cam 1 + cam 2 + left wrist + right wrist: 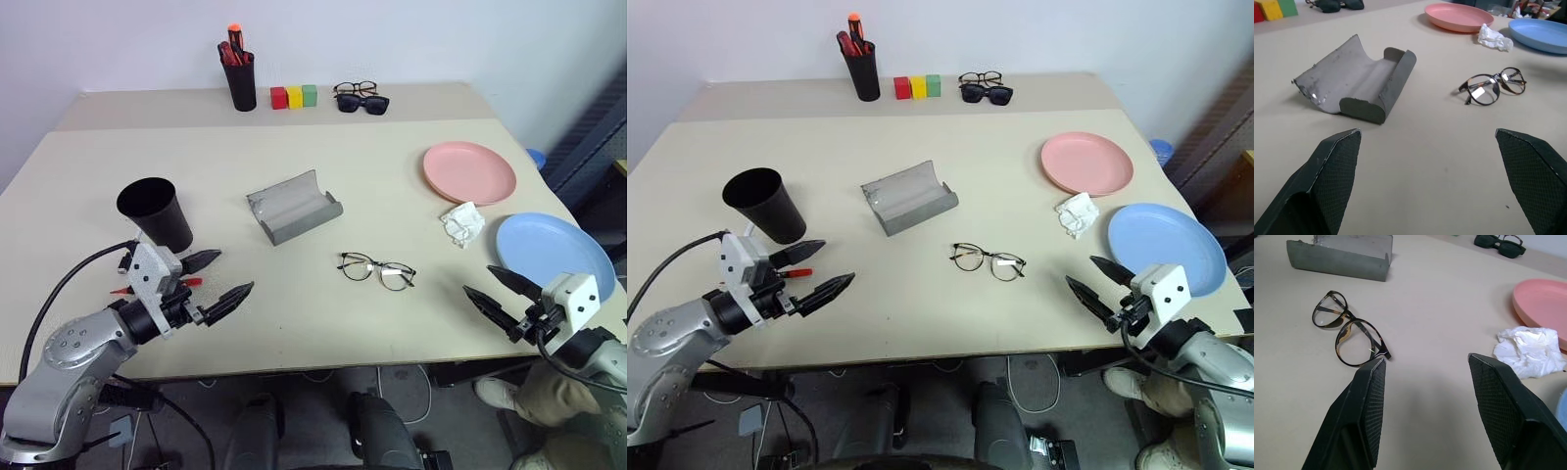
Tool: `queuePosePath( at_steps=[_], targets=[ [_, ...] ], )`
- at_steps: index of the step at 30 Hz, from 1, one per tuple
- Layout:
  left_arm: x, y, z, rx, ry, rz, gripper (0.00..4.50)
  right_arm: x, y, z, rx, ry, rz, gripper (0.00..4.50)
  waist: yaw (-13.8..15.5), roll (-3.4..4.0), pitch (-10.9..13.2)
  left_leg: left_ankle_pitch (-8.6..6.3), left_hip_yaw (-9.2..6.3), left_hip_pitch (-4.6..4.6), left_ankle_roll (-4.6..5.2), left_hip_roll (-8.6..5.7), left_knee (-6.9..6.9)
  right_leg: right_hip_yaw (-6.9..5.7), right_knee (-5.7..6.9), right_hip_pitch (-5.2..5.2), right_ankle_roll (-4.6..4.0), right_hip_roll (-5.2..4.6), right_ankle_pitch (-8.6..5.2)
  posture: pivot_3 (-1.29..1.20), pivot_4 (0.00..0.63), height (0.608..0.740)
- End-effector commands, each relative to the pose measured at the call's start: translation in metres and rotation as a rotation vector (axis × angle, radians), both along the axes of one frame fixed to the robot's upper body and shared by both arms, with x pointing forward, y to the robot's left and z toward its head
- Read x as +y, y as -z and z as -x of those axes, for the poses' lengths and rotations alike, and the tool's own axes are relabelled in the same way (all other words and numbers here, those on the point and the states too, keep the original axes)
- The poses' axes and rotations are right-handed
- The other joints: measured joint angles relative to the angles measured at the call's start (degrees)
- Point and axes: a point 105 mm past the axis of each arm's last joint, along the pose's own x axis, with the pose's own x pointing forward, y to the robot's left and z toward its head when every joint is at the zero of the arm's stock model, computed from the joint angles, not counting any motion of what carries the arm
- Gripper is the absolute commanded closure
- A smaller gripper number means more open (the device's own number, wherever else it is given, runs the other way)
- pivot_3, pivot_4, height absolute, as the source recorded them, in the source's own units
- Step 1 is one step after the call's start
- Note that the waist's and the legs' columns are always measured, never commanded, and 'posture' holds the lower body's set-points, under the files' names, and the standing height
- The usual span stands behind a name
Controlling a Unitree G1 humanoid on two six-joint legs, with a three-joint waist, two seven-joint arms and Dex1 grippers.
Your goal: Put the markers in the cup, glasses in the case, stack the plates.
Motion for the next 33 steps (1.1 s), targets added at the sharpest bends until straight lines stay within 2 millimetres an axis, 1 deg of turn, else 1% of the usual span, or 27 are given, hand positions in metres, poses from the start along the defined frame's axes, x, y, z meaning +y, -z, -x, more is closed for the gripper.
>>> queuePosePath(
  at_steps=[1, 14, 21, 24, 26, 28, 29, 32, 33],
  targets=[
    [0.0, -0.012, 0.005, -0.037, 0.015, -0.005, 0.0, -0.007, -0.013, 0.0, -0.039, 0.012, 0.021, 1.8, -0.01, 0.0, 0.0, 0.0, 0.0, 0.0, 0.0, 0.0, 0.0, 0.0, -0.01, 0.0, 0.0, 0.0, 0.0, 0.0, 0.15, 0.74],
    [-0.001, -0.012, 0.006, -0.031, 0.005, -0.009, 0.0, -0.006, -0.015, -0.003, -0.038, 0.008, 0.028, 1.8, 0.01, 0.0, 0.0, 0.0, 0.0, 0.0, 0.0, 0.0, -0.02, 0.0, -0.01, -0.01, -0.02, 0.0, 0.01, 0.0, 0.15, 0.74],
    [0.0, -0.01, 0.004, -0.026, -0.004, -0.022, 0.0, -0.001, -0.016, -0.008, -0.046, -0.01, 0.031, 1.8, 0.01, 0.0, 0.0, 0.0, 0.01, 0.0, 0.0, 0.0, -0.01, 0.0, 0.0, -0.01, -0.02, 0.0, 0.01, 0.0, 0.15, 0.74],
    [0.001, -0.006, 0.001, -0.013, -0.015, -0.045, 0.0, 0.006, -0.017, -0.009, -0.061, -0.07, 0.024, 1.8, -0.01, 0.0, 0.0, 0.0, 0.0, 0.0, 0.01, 0.0, -0.02, 0.0, 0.0, -0.01, -0.02, 0.01, 0.01, 0.0, 0.15, 0.74],
    [0.005, -0.002, -0.003, 0.003, -0.013, -0.101, 0.0, 0.022, -0.022, -0.009, -0.097, -0.175, 0.017, 1.8, -0.03, -0.01, 0.01, 0.0, 0.0, 0.0, 0.01, 0.0, -0.02, 0.0, 0.0, -0.01, -0.01, 0.01, 0.01, 0.0, 0.15, 0.74],
    [0.013, -0.003, -0.01, 0.042, 0.021, -0.157, 0.0, 0.047, -0.025, -0.009, -0.11, -0.337, -0.008, 1.8, -0.11, 0.0, 0.01, 0.01, 0.0, 0.01, 0.01, 0.0, -0.01, 0.0, 0.05, -0.02, 0.0, 0.03, 0.0, 0.0, 0.15, 0.74],
    [0.016, -0.004, -0.012, 0.051, 0.036, -0.185, 0.0, 0.055, -0.026, -0.01, -0.109, -0.389, -0.017, 1.8, -0.22, -0.03, 0.02, 0.01, -0.01, 0.02, 0.01, 0.0, -0.01, 0.0, 0.06, -0.04, 0.09, 0.04, -0.05, 0.0, 0.15, 0.74],
    [0.028, -0.012, -0.02, 0.076, 0.109, -0.271, 0.0, 0.075, -0.025, -0.014, -0.093, -0.517, -0.035, 1.8, -0.19, -0.04, 0.02, 0.01, -0.02, 0.02, 0.01, 0.02, -0.02, -0.03, 0.08, -0.07, 0.12, 0.04, -0.07, 0.0, 0.15, 0.74],
    [0.035, -0.019, -0.025, 0.086, 0.146, -0.323, 0.0, 0.086, -0.023, -0.015, -0.082, -0.576, -0.038, 1.8, -0.15, -0.04, 0.02, 0.01, -0.02, 0.01, 0.01, 0.02, -0.03, -0.04, 0.06, -0.1, 0.1, 0.04, -0.06, 0.0, 0.15, 0.74]
  ],
)
